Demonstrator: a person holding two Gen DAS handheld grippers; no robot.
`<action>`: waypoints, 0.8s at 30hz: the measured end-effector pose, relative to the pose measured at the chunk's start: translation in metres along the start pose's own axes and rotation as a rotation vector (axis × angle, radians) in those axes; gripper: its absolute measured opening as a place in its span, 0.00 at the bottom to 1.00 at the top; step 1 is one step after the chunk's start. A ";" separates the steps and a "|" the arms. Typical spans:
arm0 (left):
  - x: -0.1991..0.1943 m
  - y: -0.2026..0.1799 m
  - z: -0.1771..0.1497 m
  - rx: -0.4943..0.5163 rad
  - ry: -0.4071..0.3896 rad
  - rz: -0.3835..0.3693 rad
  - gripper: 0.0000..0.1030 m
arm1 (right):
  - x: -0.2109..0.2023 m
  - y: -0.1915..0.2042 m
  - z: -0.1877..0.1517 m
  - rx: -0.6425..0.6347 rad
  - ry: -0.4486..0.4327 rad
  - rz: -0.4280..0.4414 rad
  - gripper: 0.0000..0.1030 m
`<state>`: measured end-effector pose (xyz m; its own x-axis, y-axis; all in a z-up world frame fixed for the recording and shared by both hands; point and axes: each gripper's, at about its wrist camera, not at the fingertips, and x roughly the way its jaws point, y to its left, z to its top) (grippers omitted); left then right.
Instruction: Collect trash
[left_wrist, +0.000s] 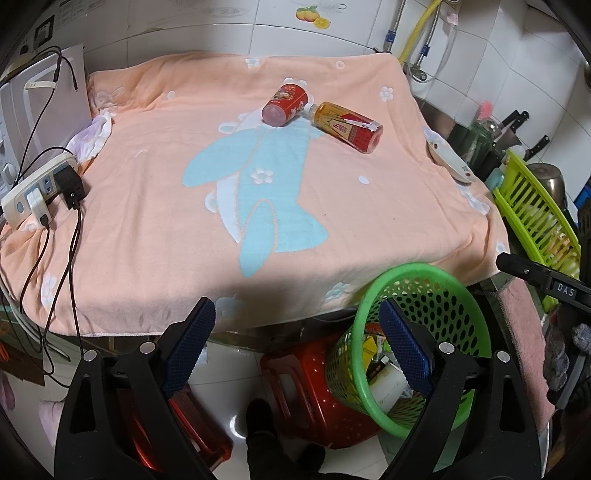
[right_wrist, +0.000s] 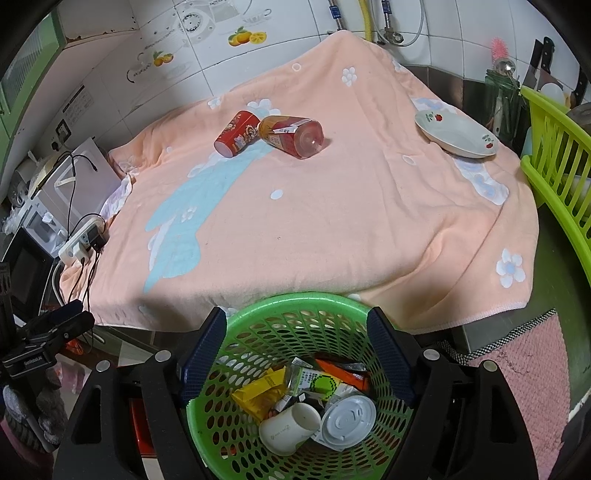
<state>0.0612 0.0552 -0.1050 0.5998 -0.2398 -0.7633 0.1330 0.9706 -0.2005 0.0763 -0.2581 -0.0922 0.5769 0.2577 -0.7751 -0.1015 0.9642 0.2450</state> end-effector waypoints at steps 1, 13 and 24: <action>0.000 0.000 0.000 0.000 0.000 0.000 0.86 | 0.000 0.000 0.000 0.000 0.000 0.002 0.73; 0.000 0.002 0.000 -0.001 0.001 -0.003 0.86 | 0.002 0.001 0.001 0.006 -0.001 0.004 0.74; 0.002 0.004 0.000 -0.003 0.002 0.003 0.86 | 0.003 0.003 0.001 0.005 -0.001 0.008 0.74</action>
<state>0.0626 0.0581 -0.1075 0.5989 -0.2367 -0.7651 0.1287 0.9714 -0.1998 0.0788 -0.2546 -0.0929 0.5765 0.2658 -0.7726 -0.1026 0.9617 0.2543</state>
